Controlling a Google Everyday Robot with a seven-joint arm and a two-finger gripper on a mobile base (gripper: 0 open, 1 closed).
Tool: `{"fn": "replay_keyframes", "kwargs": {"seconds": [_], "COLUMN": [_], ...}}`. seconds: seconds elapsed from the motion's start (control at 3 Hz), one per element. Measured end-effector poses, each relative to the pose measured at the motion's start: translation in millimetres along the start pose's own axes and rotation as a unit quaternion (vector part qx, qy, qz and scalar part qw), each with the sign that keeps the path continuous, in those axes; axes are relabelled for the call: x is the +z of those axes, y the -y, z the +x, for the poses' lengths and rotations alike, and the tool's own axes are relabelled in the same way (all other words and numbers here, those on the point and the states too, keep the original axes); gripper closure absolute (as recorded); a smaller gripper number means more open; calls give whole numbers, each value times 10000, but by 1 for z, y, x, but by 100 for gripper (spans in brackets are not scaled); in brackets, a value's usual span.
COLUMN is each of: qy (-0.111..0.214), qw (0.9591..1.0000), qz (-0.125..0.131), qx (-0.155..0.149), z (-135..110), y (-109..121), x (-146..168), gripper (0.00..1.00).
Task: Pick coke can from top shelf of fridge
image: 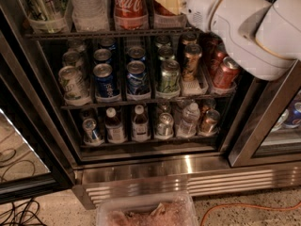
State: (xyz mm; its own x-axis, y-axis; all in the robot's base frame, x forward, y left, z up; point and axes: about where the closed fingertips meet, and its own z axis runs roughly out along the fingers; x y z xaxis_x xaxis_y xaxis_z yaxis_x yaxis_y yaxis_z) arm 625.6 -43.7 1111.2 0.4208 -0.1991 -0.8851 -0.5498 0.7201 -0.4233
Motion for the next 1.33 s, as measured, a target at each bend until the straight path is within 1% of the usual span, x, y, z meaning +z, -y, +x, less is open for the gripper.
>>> {"fn": "replay_keyframes", "kwargs": {"seconds": [0.33, 0.67, 1.0, 1.33], "qy": [427, 694, 697, 648], "qw": [9986, 9971, 9970, 9971], "qz": [265, 279, 304, 378], "qx": [151, 129, 120, 134], "z": [-11, -27, -29, -34], "y": [14, 6, 5, 2], "x": [1, 8, 7, -5], "gripper": [100, 100, 100, 100]}}
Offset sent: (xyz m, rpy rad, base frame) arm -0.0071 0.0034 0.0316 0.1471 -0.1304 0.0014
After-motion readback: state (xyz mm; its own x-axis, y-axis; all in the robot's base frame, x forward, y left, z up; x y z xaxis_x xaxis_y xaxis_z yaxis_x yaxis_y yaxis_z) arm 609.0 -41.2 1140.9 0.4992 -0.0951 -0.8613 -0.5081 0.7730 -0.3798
